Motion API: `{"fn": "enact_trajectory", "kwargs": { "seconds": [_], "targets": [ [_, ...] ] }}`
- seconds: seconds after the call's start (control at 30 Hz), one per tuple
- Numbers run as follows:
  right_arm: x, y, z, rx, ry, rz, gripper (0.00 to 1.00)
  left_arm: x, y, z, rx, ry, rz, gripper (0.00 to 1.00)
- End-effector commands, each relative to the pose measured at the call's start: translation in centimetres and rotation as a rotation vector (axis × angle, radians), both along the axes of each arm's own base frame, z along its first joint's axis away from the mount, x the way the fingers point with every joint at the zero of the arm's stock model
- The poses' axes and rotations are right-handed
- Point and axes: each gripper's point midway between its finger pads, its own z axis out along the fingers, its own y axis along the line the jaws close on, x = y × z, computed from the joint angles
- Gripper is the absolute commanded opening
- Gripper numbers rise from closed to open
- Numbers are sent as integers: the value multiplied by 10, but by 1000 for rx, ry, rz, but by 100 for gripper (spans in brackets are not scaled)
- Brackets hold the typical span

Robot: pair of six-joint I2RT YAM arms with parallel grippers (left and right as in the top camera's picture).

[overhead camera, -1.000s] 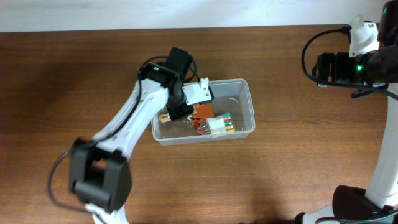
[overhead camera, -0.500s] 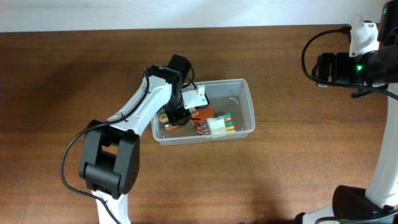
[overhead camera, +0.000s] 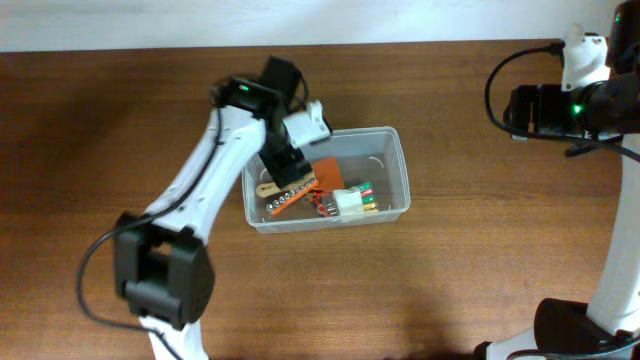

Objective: Pack container

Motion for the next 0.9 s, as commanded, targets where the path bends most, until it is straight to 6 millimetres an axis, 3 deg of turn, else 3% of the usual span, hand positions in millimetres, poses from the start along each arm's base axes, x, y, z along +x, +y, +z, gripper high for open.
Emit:
{"fn": "enact_trajectory", "kwargs": {
  "seconds": [0.0,0.13,0.3,0.4,0.47,0.57,0.7,0.87],
  "targets": [
    [10,18,2,-46,-31,70,99,18,41,69,-9,-184,219,99],
    [37,56,12,-95,-136,241,99,29,83,96,-68,-253,413,99],
    [84,93,28,-97,-302,315,98,56,130,120,-298,-320,831,99],
    [98,103,43,-91,-391,322,98,66,149,127,-318,-365,870,99],
    [110,103,44,-106,-416,319,99,68,158,128,-320,-377,890,99],
    [114,91,20,-113,-340,295,99,62,165,123,-305,-350,914,99],
    [102,69,-20,-103,-194,249,99,50,166,112,-272,-295,924,100],
    [77,42,-46,-86,-139,164,99,31,156,96,-264,-270,905,100]
  ]
}}
